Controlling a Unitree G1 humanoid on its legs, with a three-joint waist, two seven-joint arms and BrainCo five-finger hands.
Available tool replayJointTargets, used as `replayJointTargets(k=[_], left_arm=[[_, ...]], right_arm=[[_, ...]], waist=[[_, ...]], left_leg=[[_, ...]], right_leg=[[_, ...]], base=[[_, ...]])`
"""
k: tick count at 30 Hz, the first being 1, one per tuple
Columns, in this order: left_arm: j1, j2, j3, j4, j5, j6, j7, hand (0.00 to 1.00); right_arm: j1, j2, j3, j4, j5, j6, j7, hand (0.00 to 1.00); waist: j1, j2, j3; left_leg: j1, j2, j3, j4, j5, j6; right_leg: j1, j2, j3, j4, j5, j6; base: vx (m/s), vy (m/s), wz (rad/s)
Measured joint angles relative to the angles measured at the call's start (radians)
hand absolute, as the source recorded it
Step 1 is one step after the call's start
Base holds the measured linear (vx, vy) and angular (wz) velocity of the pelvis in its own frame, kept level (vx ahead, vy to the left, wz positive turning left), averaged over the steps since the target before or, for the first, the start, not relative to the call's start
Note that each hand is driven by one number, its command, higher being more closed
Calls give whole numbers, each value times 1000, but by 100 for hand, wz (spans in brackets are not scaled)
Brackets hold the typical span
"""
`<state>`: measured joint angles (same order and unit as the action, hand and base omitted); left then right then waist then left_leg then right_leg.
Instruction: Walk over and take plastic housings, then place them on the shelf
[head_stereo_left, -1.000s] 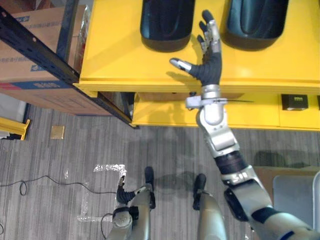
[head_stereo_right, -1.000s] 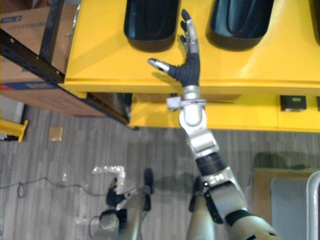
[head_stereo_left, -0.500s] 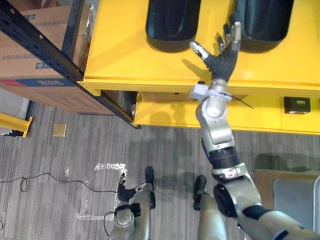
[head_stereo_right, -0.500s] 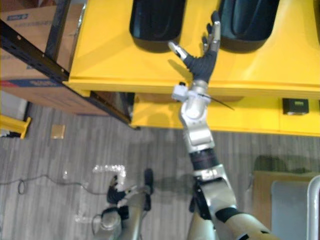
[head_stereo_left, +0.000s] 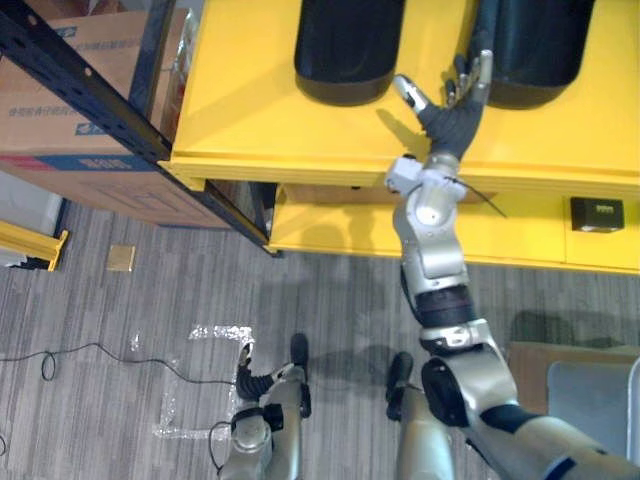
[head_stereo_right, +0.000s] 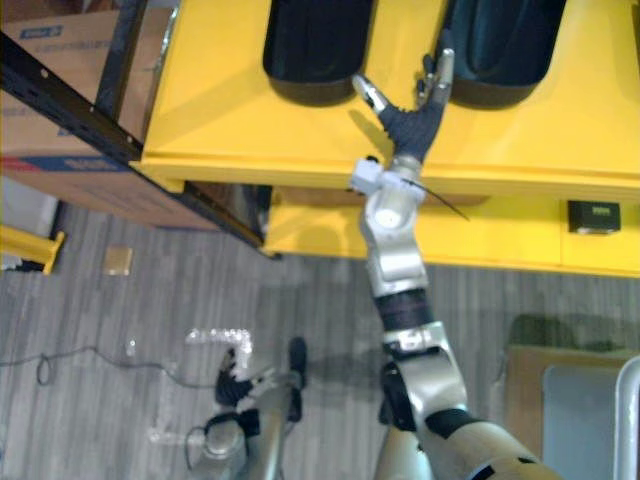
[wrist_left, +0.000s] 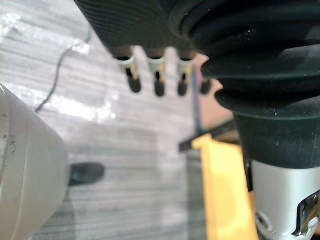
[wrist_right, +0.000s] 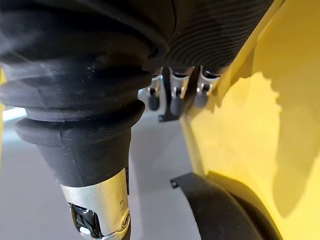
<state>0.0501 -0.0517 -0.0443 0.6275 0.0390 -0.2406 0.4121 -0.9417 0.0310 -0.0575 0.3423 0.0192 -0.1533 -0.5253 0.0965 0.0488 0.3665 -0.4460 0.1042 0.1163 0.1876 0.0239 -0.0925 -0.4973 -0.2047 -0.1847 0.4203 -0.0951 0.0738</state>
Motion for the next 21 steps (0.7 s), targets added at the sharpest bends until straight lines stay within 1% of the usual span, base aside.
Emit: replayJointTargets(k=[8,10,21], left_arm=[[0,-1,-1,-4,0,0,0,0],[0,-1,-1,-4,0,0,1,0],[0,-5,-2,-5,0,0,2,0]], right_arm=[[-2,1,-4,0,-19,3,-10,0],[-2,7,-20,0,-35,3,-22,0],[-2,23,-61,0,-44,13,-49,0]], waist=[[0,0,0],[0,0,0],[1,0,0]], left_leg=[[0,0,0,1,0,0],[0,0,0,2,0,0],[-8,1,-2,17,-2,0]], right_leg=[[0,-1,-1,1,0,0],[0,-1,-1,2,0,0],[0,-2,-4,4,-1,-1]], base=[[17,-2,0],[0,0,0],[0,0,0]])
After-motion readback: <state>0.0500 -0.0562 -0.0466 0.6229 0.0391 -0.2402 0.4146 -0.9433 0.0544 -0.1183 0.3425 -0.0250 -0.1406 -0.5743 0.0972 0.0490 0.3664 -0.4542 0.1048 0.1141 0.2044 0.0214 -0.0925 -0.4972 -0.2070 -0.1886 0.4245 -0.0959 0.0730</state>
